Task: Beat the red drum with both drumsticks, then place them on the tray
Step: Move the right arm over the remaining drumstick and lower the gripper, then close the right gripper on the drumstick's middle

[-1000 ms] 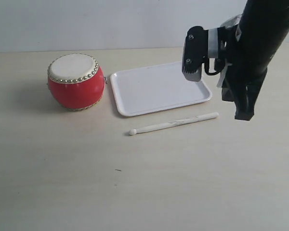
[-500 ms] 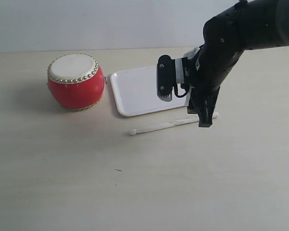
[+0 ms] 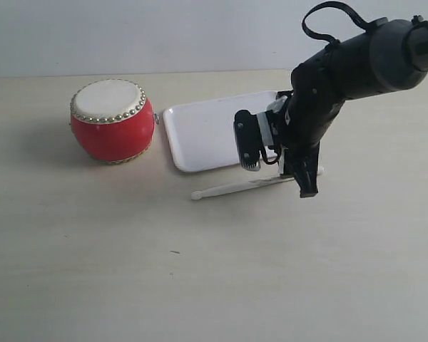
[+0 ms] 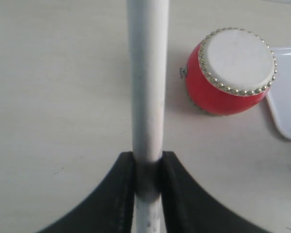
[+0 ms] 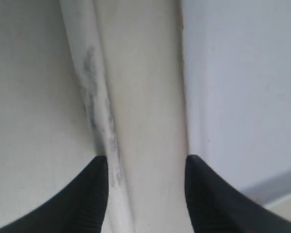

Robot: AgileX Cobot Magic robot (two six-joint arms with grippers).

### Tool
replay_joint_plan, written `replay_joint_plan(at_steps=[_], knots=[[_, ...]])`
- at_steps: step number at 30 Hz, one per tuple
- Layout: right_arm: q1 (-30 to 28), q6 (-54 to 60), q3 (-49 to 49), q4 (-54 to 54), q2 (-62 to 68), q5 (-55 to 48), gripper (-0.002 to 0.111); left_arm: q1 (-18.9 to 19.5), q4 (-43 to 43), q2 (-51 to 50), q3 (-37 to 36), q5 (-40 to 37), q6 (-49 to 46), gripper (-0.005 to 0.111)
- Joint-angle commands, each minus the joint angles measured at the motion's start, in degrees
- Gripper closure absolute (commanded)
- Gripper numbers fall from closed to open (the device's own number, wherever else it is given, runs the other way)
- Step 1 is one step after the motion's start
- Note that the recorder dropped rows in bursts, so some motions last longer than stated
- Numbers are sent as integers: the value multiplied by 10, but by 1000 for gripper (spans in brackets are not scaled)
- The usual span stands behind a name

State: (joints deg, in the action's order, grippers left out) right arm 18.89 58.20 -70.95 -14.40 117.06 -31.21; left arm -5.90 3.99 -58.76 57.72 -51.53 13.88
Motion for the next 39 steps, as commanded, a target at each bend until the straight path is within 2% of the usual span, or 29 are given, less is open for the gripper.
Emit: replay_joint_plan(at_steps=[1,13,14,16,20,24,27,35,39], knots=[[-20,8,-9,16,10,-16,62,1,-1,4,-2,0,-2,107],[-20,17,-9,26,50,-22,67,1,-1,4,-2,0,-2,107],[-20,17,-9,27,54,-26,72,1,-1,4,-2,0,-2,107],[-20,17,-9,27,63,-39,88,1,-1,4,-2,0,-2,107],[-19,18,-9,35,79,-69,108,1,-1,4,-2,0,-2,107],[-19,22,-9,87,83,-99,108,1,-1,4,-2,0,-2,107],[-13,67,-9,144,82,-128,108,1,-1,4,-2,0,-2,107],[53,72,-9,144,52,-154,108,1,-1,4,-2,0,-2,107],[71,66,-9,185,18,-154,108,1,-1,4,-2,0,-2,107]])
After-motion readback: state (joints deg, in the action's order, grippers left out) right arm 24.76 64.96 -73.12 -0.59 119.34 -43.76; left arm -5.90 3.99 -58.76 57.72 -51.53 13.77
